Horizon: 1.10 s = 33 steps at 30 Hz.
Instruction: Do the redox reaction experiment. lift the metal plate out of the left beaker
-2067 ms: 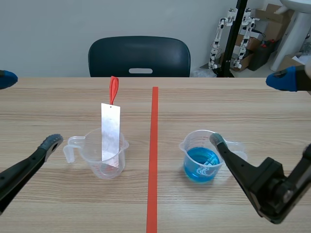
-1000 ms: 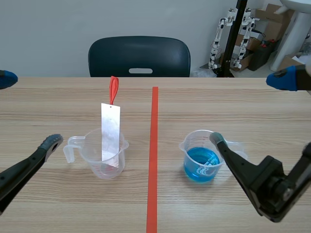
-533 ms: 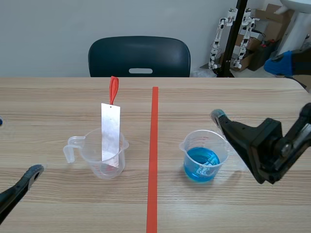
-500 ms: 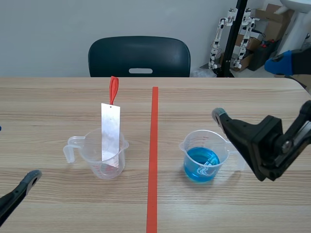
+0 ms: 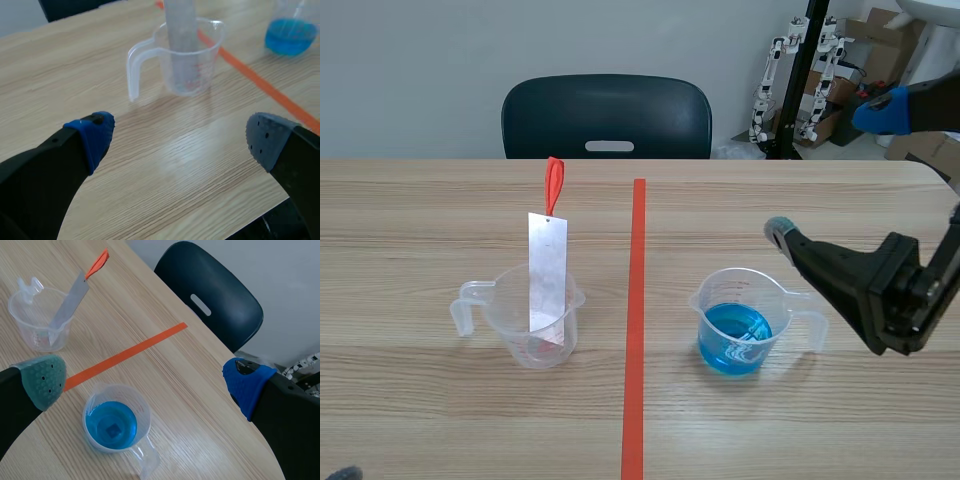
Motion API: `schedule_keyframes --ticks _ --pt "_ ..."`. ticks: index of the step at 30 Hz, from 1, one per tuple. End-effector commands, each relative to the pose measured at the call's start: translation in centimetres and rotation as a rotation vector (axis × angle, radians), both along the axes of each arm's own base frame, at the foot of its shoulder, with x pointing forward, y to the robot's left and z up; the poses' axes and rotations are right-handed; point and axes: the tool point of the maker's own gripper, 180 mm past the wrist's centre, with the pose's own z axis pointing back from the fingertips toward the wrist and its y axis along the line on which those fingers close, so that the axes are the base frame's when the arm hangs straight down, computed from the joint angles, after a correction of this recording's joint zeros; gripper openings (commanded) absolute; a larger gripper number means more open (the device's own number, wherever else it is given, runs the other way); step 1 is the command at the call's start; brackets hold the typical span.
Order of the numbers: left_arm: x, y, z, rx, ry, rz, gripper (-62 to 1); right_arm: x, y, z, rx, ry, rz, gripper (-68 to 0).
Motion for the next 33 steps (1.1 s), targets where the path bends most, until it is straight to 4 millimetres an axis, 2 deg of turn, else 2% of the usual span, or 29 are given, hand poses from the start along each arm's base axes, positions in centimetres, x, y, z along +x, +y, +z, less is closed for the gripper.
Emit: schedule_keyframes --ticks 1,5,10,16,20,24,33 --pt "-0.8 0.1 0.1 -0.040 -0.020 0.023 -5.8 0.1 0.1 0.3 0.020 -0.022 0.019 0.4" --pt "-3.1 0.5 -1.1 -0.104 -0.030 0.073 -5.8 -0.1 0.4 -0.4 0.036 -0.017 0.054 0.4" --pt "-5.8 -0.3 -3.0 -0.170 -0.039 0.100 -5.8 0.1 0.5 -1.5 0.025 0.004 0.073 0.4" --pt "-7.1 -0.8 -4.9 -0.197 -0.094 0.153 -5.8 1.3 -0.2 -2.7 0.015 0.015 0.051 0.4" --pt "-6.9 -1.5 -5.8 -0.212 -0.136 0.158 -5.8 2.4 -0.7 -3.0 0.018 0.016 0.033 0.4" --pt "-5.4 -1.7 -6.8 -0.198 -0.151 0.165 -5.8 3.6 -1.1 -3.1 0.022 0.013 0.007 0.4" --pt "-1.0 -1.8 -6.0 -0.205 -0.261 0.148 -5.8 6.1 -0.7 -4.4 -0.034 0.068 -0.057 0.4"
